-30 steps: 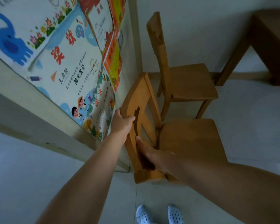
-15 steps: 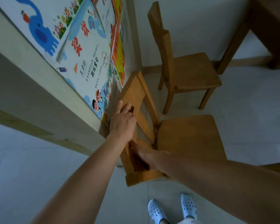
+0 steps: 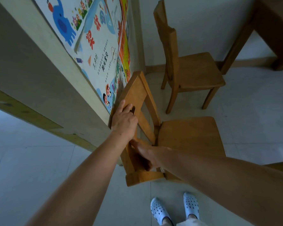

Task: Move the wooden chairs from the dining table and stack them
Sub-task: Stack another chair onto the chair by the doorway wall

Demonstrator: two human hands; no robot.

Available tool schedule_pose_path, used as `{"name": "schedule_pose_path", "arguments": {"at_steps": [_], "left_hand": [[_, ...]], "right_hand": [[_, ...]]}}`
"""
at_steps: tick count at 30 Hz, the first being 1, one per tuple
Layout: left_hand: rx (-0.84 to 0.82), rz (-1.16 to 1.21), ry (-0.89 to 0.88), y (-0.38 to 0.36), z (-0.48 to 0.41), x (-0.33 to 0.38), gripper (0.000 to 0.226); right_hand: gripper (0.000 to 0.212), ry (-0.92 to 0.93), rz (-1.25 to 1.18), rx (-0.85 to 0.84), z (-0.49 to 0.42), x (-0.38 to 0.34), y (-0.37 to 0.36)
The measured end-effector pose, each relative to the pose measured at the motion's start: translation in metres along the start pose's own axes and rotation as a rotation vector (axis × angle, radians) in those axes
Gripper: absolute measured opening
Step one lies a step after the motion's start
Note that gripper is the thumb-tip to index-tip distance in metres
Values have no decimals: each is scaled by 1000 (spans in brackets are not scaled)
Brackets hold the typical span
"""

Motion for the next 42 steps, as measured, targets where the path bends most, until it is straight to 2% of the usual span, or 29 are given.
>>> {"name": "schedule_pose_path", "arguments": {"at_steps": [2, 6, 11, 13, 16, 18, 21, 24, 29, 34, 36, 40, 42], "left_hand": [[20, 2, 0, 0, 0, 0, 40], [36, -16, -23, -1, 1, 2, 39], [90, -3, -29, 4, 1, 5, 43], [174, 100, -12, 14, -6, 7, 39], [234, 429, -8, 29, -29, 10, 43], [211, 629, -31, 41, -50, 15, 47], [82, 867, -46, 54, -93, 26, 50], [39, 971, -52, 71, -142, 32, 49], [-3, 1068, -31, 102, -234, 26, 50], [98, 1002, 3, 139, -332, 10, 59], [177, 913, -23, 154, -366, 5, 60], [236, 538, -60, 165, -429, 1, 74], [229, 339, -78, 162, -453, 1, 77]], "right_hand": [[97, -3, 25, -28, 6, -1, 0], [86, 45, 144, -4, 2, -4, 3], [62, 208, 219, 167, -6, -22, 34], [56, 257, 227, 220, -6, -31, 55], [44, 300, 205, 307, -6, -49, 97], [38, 303, 172, 369, -4, -62, 129], [33, 318, 118, 445, -2, -87, 180], [22, 329, 82, 491, -1, -119, 227], [21, 375, 43, 489, -4, -182, 296], [17, 436, 34, 516, -19, -259, 358], [30, 480, 53, 532, -26, -291, 378], [35, 622, 125, 587, -41, -350, 410], [52, 671, 172, 593, -52, -373, 419]]}}
Point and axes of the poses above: each hand's wrist, its own z-axis away from the middle knuckle, its own y-axis out of the back of the hand, x = y × z, the point moved 6 cm from there along -z, towards the middle knuckle, and after that the axes turned 3 degrees about x, right-handed, at the moved point
